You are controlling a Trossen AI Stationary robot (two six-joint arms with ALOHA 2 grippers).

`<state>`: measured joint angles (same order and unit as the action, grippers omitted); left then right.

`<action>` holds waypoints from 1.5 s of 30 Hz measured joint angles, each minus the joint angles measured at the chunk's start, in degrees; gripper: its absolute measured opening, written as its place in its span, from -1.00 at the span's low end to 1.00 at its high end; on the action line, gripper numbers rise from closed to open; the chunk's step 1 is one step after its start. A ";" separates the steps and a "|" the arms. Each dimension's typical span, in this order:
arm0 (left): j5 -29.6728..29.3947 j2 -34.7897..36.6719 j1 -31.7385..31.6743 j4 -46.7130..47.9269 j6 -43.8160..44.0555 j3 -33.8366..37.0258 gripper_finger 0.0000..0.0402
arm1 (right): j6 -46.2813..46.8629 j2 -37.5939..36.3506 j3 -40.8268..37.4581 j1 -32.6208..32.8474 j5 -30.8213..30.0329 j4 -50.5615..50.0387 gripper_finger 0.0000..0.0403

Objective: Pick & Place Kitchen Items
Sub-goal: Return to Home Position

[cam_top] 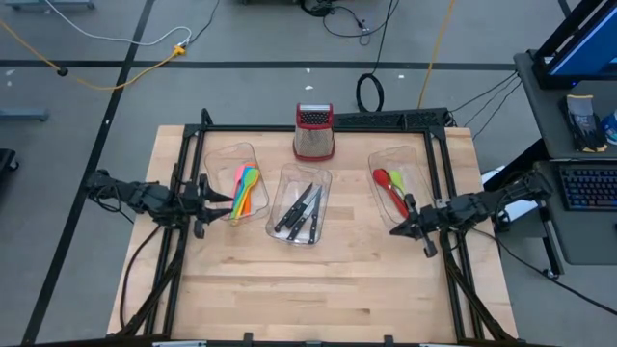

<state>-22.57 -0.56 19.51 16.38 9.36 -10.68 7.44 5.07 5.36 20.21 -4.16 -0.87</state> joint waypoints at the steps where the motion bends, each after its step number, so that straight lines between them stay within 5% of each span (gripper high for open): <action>1: 0.00 0.00 0.00 0.02 -0.45 0.00 -0.21 | 0.00 0.10 -0.08 0.00 0.00 -0.25 -1.00; 8: -4.48 0.00 0.00 0.11 -0.63 0.00 -0.21 | -0.02 0.15 -0.17 0.02 0.02 -0.54 -0.99; 34: 1.70 -0.14 0.07 3.12 -0.48 0.03 -0.21 | -2.16 0.23 -0.30 0.04 -0.17 -0.49 -0.99; 39: 2.05 -0.15 0.07 -9.61 -5.91 5.96 -0.21 | -2.16 0.23 -0.30 0.04 -0.20 -0.49 -0.98; 45: 2.44 -0.45 0.17 -12.85 -6.28 7.52 -0.21 | -2.16 0.26 -0.35 0.04 -0.21 -0.37 -0.99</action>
<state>-20.13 -1.00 19.68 3.53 3.09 -3.16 5.28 5.32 5.02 20.24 -4.37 -1.24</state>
